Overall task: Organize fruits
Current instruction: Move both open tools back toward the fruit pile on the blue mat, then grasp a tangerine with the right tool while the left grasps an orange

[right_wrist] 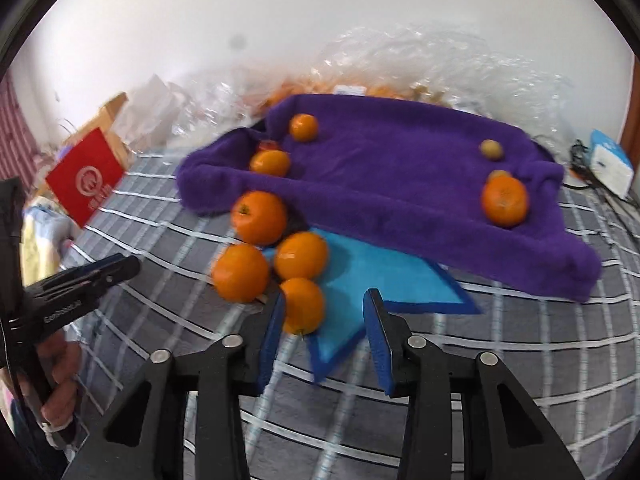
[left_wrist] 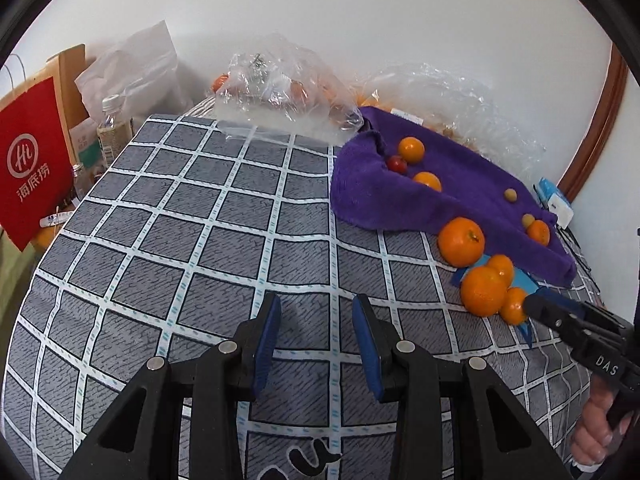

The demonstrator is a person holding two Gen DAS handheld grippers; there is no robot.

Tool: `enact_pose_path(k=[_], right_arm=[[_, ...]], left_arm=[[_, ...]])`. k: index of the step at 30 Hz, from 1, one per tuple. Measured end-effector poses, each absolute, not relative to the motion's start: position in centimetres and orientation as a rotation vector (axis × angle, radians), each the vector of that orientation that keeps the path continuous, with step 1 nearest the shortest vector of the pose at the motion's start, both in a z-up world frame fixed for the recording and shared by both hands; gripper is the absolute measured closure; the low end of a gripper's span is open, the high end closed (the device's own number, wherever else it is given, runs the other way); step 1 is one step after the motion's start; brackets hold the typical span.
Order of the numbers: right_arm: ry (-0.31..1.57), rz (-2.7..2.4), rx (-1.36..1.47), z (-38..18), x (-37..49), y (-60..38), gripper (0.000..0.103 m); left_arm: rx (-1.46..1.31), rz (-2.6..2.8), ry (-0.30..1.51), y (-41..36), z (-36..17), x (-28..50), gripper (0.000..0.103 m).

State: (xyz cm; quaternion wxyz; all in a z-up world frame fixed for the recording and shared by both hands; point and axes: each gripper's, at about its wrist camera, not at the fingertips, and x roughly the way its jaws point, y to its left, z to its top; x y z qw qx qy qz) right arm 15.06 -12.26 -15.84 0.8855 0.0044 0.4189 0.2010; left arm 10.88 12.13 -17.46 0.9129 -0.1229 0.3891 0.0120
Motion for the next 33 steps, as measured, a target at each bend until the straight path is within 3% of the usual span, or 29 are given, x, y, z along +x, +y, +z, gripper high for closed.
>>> enact_pose_path(k=[8,10,13,20,33], right_arm=[[0.919,0.446,0.011,-17.4,16.2,-10.5,0.063],[0.917,0.449,0.007,-17.7,16.3,-10.2,0.071],[0.884,0.436,-0.009,-17.1,15.8,-10.4,0.071],[0.788,0.338,-0.023,-15.2,14.0,-15.5,0.071],[0.802,0.143,0.074,-16.8,15.0,-23.7,0.071]], left_arm=[[-0.206,0.029,0.836,11.2,-17.8,11.1,0.067],[-0.213,0.023,0.835,11.3,-17.8,11.1,0.067],[-0.225,0.016,0.834,11.4,-17.8,11.1,0.066],[-0.231,0.013,0.834,11.5,-17.8,11.1,0.066],[-0.348,-0.043,0.815,12.8,-18.1,10.8,0.066]])
